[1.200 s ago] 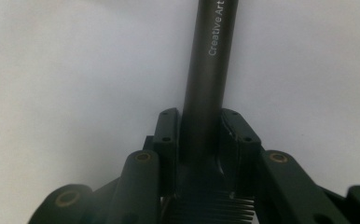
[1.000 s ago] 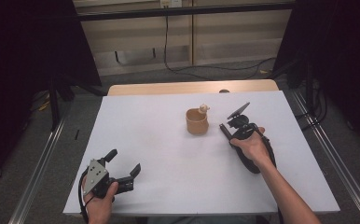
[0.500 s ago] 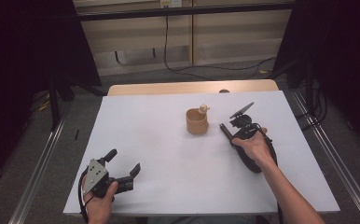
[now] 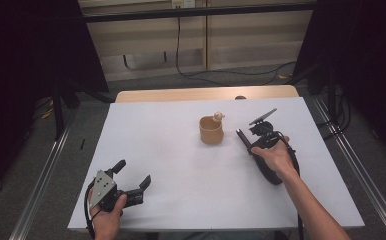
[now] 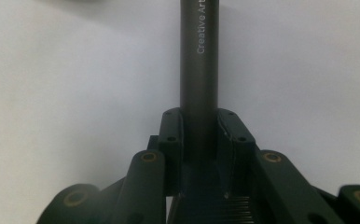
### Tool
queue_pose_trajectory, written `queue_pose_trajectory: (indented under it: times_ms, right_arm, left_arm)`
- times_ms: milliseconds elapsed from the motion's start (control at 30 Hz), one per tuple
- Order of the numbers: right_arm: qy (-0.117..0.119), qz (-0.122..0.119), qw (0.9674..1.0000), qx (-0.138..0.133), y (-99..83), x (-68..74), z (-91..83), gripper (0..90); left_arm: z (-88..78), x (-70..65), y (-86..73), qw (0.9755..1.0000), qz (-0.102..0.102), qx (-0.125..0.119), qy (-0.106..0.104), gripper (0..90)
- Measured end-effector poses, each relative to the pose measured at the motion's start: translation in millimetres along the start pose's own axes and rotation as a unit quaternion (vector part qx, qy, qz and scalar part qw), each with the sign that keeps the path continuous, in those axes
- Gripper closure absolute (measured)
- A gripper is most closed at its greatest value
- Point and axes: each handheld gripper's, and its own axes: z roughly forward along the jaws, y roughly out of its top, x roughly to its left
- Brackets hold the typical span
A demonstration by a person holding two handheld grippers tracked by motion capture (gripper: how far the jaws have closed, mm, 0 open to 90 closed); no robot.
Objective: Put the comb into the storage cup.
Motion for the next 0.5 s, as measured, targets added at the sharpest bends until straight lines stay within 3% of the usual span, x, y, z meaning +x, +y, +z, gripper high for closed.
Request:
queue_pose_trajectory:
  times_ms: [500]
  right_arm:
    - [0.019, -0.004, 0.9977, -0.065, -3.5, -6.1, -27.3, 73.4]
  left_arm:
    - [-0.3, 2.2, -0.3, 1.0000, -0.002, 0.007, -0.003, 2.8]
